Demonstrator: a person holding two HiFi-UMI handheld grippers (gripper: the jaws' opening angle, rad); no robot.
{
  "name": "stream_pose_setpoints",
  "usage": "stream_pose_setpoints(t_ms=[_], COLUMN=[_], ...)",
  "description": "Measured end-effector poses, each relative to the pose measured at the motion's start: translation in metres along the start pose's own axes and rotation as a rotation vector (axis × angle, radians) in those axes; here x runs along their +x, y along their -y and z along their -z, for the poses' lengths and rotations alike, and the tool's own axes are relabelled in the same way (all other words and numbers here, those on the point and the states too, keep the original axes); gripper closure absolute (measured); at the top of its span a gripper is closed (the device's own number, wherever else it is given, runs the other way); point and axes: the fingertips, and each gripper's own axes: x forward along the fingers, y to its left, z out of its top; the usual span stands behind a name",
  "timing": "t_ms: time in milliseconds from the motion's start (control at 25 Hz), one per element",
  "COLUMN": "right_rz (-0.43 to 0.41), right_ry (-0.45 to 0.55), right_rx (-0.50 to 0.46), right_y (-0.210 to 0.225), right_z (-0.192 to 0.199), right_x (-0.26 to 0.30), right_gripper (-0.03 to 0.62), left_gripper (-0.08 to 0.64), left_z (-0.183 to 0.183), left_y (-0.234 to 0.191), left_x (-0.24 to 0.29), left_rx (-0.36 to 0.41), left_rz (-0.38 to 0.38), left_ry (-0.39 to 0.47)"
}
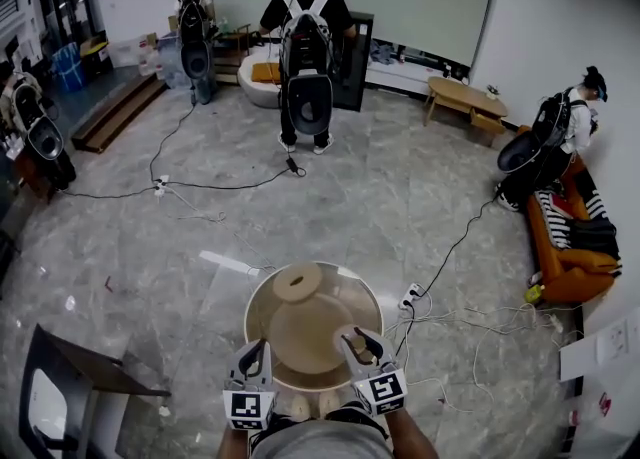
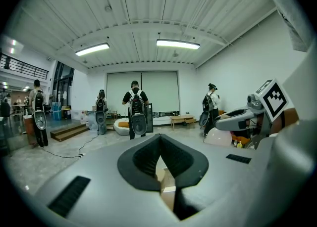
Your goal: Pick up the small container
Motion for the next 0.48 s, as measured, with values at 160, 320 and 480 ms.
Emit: stream_pose_setpoints(t_ms=[160, 320, 480], right_rz=[-0.001, 0.000, 0.000], right_ry=[-0.004, -0.003, 0.003], right_rx=[0.003, -0.003, -0.007], right_y=[0.0030, 0.0061, 0.0072], right_z=[0.0021, 0.0021, 0.0002], right_x=[0.0009, 0.0025, 0.0044], right_gripper=[0.469, 0.469, 0.469], left_gripper=[0.543, 0.543, 0.543], left_z=[0.0018, 0.0020, 0.0003], left_y=[0.0005, 0.0012, -0.0005], left_x=[0.0022, 0.0052, 0.0071], left_rx=[-0.001, 0.000, 0.000], left_rz=[-0.004, -0.005, -0.008], left_ry=[-0.006, -0.005, -0.005])
